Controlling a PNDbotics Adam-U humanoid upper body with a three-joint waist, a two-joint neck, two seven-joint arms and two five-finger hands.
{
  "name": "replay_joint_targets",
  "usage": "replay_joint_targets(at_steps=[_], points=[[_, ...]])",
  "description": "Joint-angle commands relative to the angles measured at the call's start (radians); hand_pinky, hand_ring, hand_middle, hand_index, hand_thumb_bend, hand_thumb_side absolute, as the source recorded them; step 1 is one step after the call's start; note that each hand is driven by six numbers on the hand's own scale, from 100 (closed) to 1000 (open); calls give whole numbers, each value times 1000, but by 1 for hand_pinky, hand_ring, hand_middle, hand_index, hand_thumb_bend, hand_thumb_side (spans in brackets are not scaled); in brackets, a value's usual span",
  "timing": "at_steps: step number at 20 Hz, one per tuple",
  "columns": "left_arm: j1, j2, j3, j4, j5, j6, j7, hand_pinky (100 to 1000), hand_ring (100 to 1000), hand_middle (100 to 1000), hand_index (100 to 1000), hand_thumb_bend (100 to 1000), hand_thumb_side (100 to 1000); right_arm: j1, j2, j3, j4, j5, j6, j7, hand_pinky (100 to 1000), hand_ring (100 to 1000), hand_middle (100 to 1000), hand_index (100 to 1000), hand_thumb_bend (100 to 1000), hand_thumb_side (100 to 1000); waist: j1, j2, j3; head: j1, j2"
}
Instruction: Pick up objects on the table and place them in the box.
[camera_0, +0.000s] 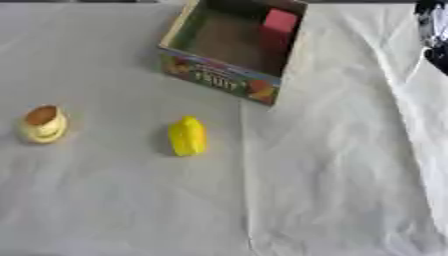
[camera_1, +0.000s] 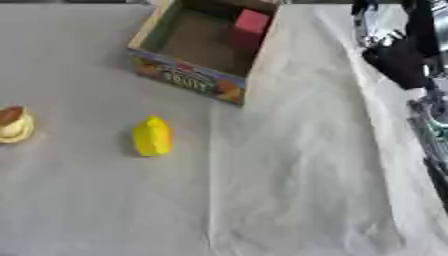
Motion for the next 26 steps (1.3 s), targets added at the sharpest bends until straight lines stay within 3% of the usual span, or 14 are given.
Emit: replay_joint_targets(at_steps=[1, 4, 8, 12, 14, 15, 20, 26], points=[[-9, 21, 9, -18, -2, -1, -2, 717, 725, 661, 842, 100, 383, -7, -21, -11, -15, -5, -1, 1, 888, 778, 754, 779, 100, 536, 1, -15, 1, 4, -14], [-8, 45, 6, -18, -11, 6, -8, 720, 728, 666, 846, 100, 363, -6, -22, -11, -15, -5, -1, 1, 888, 778, 754, 779, 100, 536, 2, -16, 1, 4, -14], [15, 156, -20, -18, -63, 71, -59, 734, 746, 696, 868, 116, 313, -6, -24, -10, -15, -6, -1, 2, 888, 778, 754, 780, 100, 533, 5, -18, -2, 9, -14], [47, 344, -75, -5, -145, 205, -208, 760, 771, 730, 900, 248, 341, -8, -29, -7, -15, -6, -2, 3, 888, 778, 754, 780, 100, 526, 10, -22, -3, 11, -14], [49, 429, -101, 22, -180, 242, -313, 771, 785, 747, 913, 281, 366, -8, -31, -6, -15, -7, -3, 4, 888, 779, 754, 780, 100, 523, 12, -25, -2, 11, -12], [49, 465, -112, 39, -197, 252, -366, 789, 803, 771, 929, 342, 339, -8, -31, -5, -15, -7, -3, 4, 888, 779, 754, 780, 100, 527, 13, -26, -2, 12, -13], [40, 587, -161, 131, -245, 254, -584, 823, 831, 803, 934, 510, 354, -11, -38, 3, -15, -10, -1, 11, 888, 779, 754, 780, 100, 517, 16, -30, -3, 13, -14], [-29, 626, -201, 204, -224, 227, -689, 834, 840, 812, 930, 581, 261, -19, -41, 13, -15, -15, 0, 23, 889, 779, 754, 779, 100, 523, 18, -33, -5, 14, -16]])
